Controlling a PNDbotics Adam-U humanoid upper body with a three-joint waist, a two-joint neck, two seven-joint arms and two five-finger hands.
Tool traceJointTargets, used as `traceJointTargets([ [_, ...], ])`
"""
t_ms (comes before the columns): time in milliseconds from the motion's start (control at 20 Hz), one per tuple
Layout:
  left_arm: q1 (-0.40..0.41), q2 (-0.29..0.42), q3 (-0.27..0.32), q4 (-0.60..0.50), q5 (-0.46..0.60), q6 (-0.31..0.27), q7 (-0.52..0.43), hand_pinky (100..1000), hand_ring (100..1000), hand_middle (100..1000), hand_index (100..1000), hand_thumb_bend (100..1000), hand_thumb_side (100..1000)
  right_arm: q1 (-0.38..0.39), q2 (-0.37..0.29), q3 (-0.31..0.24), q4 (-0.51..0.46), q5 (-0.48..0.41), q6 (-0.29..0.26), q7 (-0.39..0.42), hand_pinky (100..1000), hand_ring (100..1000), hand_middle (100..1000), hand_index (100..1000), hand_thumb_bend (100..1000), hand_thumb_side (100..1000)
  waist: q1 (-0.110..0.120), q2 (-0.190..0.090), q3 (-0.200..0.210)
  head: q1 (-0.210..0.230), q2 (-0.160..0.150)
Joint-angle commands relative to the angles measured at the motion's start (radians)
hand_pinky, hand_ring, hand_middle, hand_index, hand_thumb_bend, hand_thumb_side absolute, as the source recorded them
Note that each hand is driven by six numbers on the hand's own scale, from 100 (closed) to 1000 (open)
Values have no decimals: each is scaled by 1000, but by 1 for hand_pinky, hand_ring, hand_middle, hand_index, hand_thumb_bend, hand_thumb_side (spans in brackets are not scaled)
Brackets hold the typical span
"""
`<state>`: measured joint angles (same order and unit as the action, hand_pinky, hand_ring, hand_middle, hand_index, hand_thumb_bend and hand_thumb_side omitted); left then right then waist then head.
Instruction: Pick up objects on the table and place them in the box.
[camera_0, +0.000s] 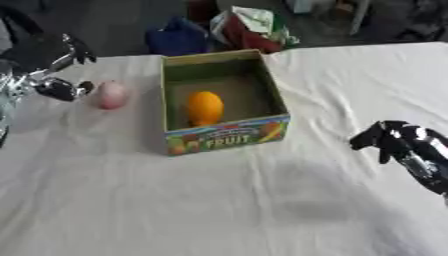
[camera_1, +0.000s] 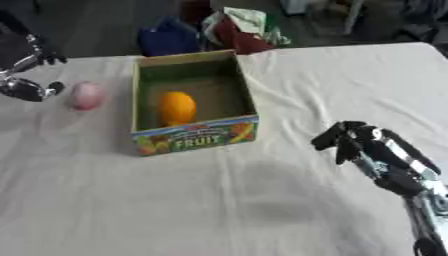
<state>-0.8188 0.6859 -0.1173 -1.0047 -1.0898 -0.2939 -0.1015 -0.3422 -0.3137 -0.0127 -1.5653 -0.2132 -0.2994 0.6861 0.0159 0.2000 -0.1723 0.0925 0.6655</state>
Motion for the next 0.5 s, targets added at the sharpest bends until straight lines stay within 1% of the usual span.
traceJointTargets([
  [50, -20, 17, 19, 25, -18, -12, -10, 623, 540, 529, 716, 357, 100, -9, -22, -9, -7, 3, -4, 3, 731, 737, 603, 443, 100, 591, -2, -11, -4, -3, -6],
  [350, -23, 0, 26, 65, -48, -21, -41, 622, 537, 527, 715, 351, 100, -10, -20, -10, -7, 6, -5, 2, 731, 737, 603, 443, 100, 596, -2, -2, -12, -4, -2],
  [500, -25, -10, 30, 73, -53, -15, -23, 617, 532, 527, 716, 346, 100, -11, -19, -10, -7, 8, -5, 2, 731, 737, 603, 443, 100, 600, -2, 3, -15, -5, -2],
])
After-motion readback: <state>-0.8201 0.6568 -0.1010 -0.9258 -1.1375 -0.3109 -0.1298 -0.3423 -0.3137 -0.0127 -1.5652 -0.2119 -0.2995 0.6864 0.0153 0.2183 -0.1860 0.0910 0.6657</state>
